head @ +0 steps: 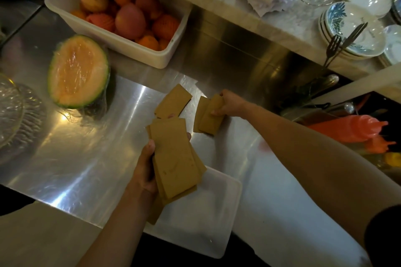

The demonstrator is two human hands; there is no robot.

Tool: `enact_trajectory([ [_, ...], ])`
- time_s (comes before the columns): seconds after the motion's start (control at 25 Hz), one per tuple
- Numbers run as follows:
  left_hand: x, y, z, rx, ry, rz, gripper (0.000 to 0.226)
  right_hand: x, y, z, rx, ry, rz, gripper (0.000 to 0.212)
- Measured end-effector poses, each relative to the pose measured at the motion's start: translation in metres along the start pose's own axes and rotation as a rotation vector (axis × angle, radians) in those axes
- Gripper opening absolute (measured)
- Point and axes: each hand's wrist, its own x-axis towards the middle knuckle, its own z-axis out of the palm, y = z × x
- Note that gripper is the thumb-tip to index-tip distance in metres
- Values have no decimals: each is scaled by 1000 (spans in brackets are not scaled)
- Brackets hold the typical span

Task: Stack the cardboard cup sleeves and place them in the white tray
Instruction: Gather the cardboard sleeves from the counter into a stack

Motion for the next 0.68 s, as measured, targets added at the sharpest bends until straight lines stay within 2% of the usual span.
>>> enact_trajectory([
  [0.08, -3, 3, 0, 36, 6, 5, 95, 0, -11, 6, -205, 67, -6, 79],
  [0.12, -5, 4, 0, 62, 5, 22, 86, -2, -15, 11, -231, 110, 8, 80],
  [0.2, -7, 5, 2, 73, -13, 45, 69, -1, -14, 20, -228, 207, 57, 85],
  [0.28, -8, 5, 4, 49, -31, 36, 66, -3, -10, 24, -168, 245, 89, 86],
  [0.4, -7, 4, 5, 61, -2, 28, 75, -13, -6, 16, 205, 90, 59, 75],
  [0.48, -7, 4, 4, 95, 39, 51, 89, -21, -9, 7, 327, -28, 52, 70],
  [0.6, -7, 3, 2, 84, 56, 55, 100, -15, -16, -2, 261, -38, 21, 70],
  [0.68, -7, 4, 2, 65, 69, 50, 94, -4, -21, 1, 71, -37, -14, 76],
])
